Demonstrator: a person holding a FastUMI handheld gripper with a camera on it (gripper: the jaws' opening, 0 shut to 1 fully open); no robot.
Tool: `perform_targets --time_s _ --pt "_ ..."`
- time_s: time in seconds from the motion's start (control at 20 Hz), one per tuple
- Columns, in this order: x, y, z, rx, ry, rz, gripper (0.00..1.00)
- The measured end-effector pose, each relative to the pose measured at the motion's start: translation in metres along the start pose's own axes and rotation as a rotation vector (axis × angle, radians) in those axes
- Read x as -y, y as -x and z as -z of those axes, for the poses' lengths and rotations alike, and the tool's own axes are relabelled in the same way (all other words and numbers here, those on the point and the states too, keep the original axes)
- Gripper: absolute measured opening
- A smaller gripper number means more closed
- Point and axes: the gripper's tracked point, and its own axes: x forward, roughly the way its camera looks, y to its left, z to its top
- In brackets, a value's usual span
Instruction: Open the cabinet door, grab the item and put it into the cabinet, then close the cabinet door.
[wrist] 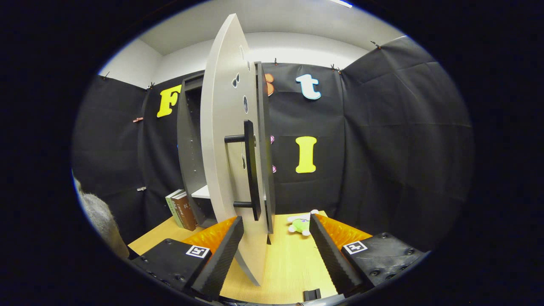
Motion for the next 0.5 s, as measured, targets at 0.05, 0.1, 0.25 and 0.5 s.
perform_targets --time_s 0.05,0.1,0.25,0.5 --pt "-0.005 -0.003 -0.001 -0.004 -0.006 -0.031 0.98" --pt "-0.006 -0.006 -0.001 -0.006 -0.003 -0.035 0.98" --pt "-0.015 -0.008 0.000 -0.007 0.002 -0.062 0.97" --pt "-0.051 -0.012 0.006 -0.022 -0.046 -0.097 0.98"
